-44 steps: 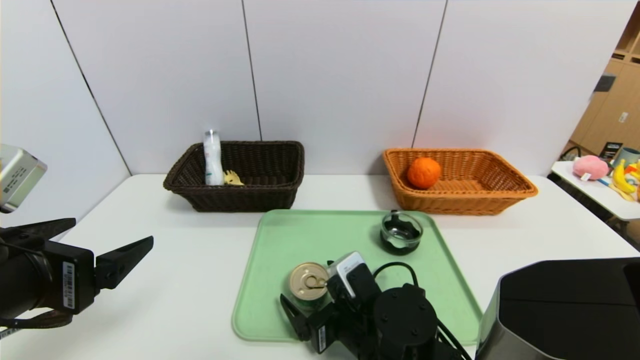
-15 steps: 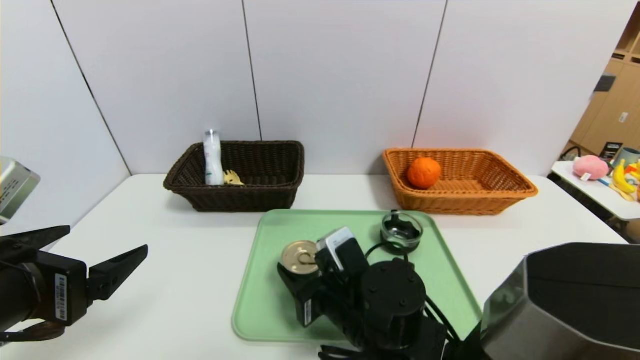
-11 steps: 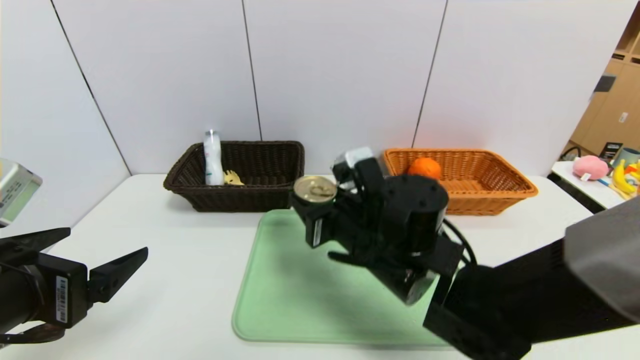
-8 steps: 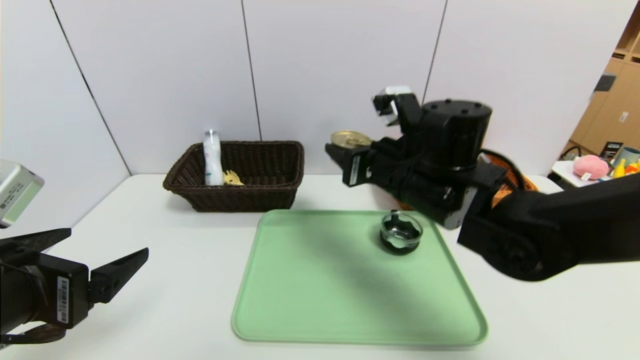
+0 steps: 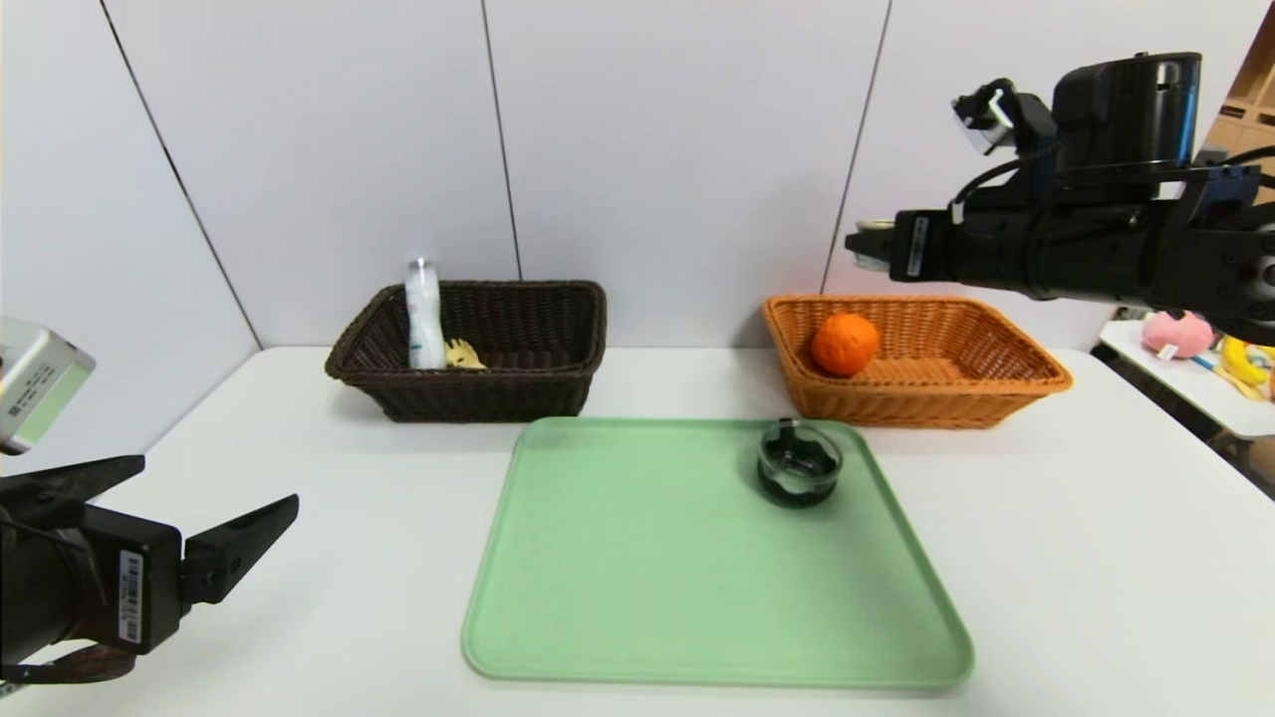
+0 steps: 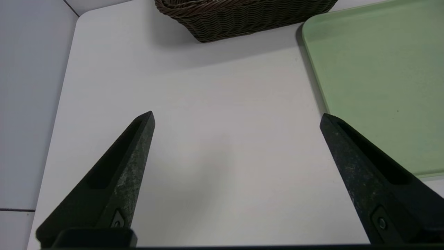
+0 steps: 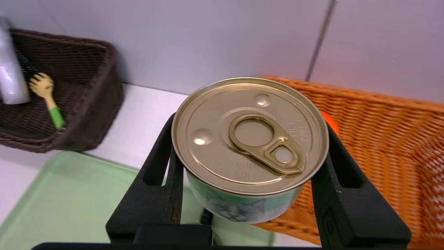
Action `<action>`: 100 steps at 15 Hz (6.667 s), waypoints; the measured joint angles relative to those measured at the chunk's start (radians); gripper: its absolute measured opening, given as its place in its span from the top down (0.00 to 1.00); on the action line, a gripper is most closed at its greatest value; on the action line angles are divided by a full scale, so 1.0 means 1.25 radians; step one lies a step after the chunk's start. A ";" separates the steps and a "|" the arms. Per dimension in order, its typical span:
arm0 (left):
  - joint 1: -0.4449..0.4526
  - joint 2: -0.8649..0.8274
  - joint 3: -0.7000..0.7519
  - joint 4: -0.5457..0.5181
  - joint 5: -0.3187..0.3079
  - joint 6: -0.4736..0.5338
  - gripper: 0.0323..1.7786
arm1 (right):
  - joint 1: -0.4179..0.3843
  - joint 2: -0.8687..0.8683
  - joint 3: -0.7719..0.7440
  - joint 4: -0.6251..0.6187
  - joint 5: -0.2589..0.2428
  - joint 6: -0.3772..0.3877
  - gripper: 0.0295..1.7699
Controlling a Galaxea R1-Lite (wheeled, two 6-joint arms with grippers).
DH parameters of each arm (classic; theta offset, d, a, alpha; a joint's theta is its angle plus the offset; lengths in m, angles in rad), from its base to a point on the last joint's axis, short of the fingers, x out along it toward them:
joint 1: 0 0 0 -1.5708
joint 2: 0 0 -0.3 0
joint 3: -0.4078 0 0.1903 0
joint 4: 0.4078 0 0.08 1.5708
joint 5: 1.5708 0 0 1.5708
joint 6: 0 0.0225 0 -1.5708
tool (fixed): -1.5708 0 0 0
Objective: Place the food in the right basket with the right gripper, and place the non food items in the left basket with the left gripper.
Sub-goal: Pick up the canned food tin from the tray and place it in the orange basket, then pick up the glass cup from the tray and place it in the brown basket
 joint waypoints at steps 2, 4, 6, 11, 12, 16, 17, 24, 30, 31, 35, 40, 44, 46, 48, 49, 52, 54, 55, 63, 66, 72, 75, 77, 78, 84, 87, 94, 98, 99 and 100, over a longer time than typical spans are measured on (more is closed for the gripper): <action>0.000 0.003 -0.002 0.000 0.000 0.000 0.05 | -0.056 -0.003 0.012 0.010 0.020 -0.002 0.45; 0.000 0.006 -0.004 0.000 0.000 0.000 0.05 | -0.102 0.005 0.018 0.011 0.025 -0.003 0.45; 0.000 0.008 -0.006 -0.001 0.000 0.000 0.05 | -0.139 0.024 0.026 0.011 0.024 -0.004 0.45; 0.000 0.008 -0.009 0.000 0.001 0.000 0.05 | -0.189 0.091 0.038 -0.001 0.028 -0.002 0.45; 0.000 0.007 -0.009 0.000 0.001 0.000 0.05 | -0.196 0.107 0.038 -0.004 0.028 -0.002 0.45; 0.000 0.007 -0.010 0.000 0.002 0.001 0.05 | -0.212 0.176 0.023 -0.012 0.027 -0.003 0.45; 0.000 0.006 -0.010 0.000 0.002 0.001 0.05 | -0.216 0.190 0.014 -0.013 0.026 -0.003 0.45; 0.001 0.004 -0.009 0.000 0.003 0.000 0.05 | -0.219 0.251 -0.031 -0.014 0.026 -0.046 0.41; 0.001 -0.001 -0.009 0.001 0.004 0.001 0.05 | -0.219 0.257 -0.053 -0.009 0.028 -0.043 0.21; 0.001 0.000 -0.012 0.002 0.003 0.002 0.05 | -0.219 0.252 -0.061 -0.007 0.028 -0.043 0.19; -0.001 0.026 -0.109 0.005 -0.018 -0.001 0.05 | -0.213 0.173 -0.075 0.037 0.032 -0.031 0.13; -0.020 0.112 -0.177 -0.005 -0.335 -0.013 0.05 | -0.109 -0.003 -0.126 0.210 0.099 0.253 0.08; -0.078 0.229 -0.227 -0.044 -0.382 -0.014 0.05 | -0.076 -0.067 -0.214 0.209 0.070 0.400 0.06; -0.102 0.290 -0.258 -0.057 -0.374 -0.013 0.05 | -0.109 -0.081 -0.241 0.179 0.071 0.393 0.06; -0.123 0.364 -0.283 -0.094 -0.356 -0.009 0.05 | -0.127 -0.100 -0.235 0.179 0.074 0.336 0.05; -0.132 0.404 -0.290 -0.130 -0.348 -0.007 0.05 | -0.131 -0.109 -0.215 0.180 0.075 0.298 0.05; -0.151 0.538 -0.369 -0.184 -0.282 0.007 0.05 | -0.167 -0.137 -0.120 0.182 0.051 0.118 0.04; -0.157 0.627 -0.485 -0.137 -0.243 0.008 0.05 | -0.192 -0.158 -0.090 0.181 0.030 0.041 0.04; -0.158 0.679 -0.543 -0.117 -0.233 0.008 0.05 | -0.204 -0.167 -0.083 0.178 0.039 0.022 0.04; -0.173 0.958 -0.718 -0.234 -0.283 0.013 0.05 | -0.353 -0.233 -0.014 0.181 0.177 0.002 0.04; -0.174 0.979 -0.737 -0.231 -0.283 0.013 0.05 | -0.363 -0.252 0.062 0.173 0.178 -0.002 0.04; -0.176 0.983 -0.851 -0.062 -0.287 0.008 0.05 | -0.364 -0.309 0.174 0.276 0.167 -0.050 0.04; -0.182 1.003 -0.993 0.109 -0.288 0.007 0.05 | -0.363 -0.341 0.189 0.393 0.167 -0.070 0.04; -0.190 1.022 -1.036 0.188 -0.289 0.011 0.05 | -0.364 -0.350 0.191 0.414 0.165 -0.074 0.04; -0.195 1.029 -1.044 0.207 -0.290 0.010 0.05 | -0.364 -0.352 0.192 0.421 0.165 -0.074 0.04; -0.201 1.060 -1.051 0.193 -0.297 0.006 0.05 | -0.357 -0.350 0.198 0.455 0.173 -0.079 0.04; -0.201 1.070 -1.051 0.182 -0.297 0.006 0.05 | -0.356 -0.352 0.212 0.454 0.172 -0.080 0.04; -0.201 1.079 -1.059 0.172 -0.306 0.011 0.05 | -0.286 -0.338 0.238 0.460 0.167 -0.087 0.04; -0.201 1.089 -1.060 0.161 -0.310 0.011 0.05 | -0.276 -0.338 0.273 0.457 0.158 -0.086 0.04; -0.200 1.092 -1.060 0.160 -0.311 0.011 0.05 | -0.276 -0.339 0.281 0.457 0.159 -0.086 0.04; -0.199 1.096 -1.060 0.154 -0.312 0.011 0.05 | -0.274 -0.342 0.289 0.455 0.159 -0.086 0.04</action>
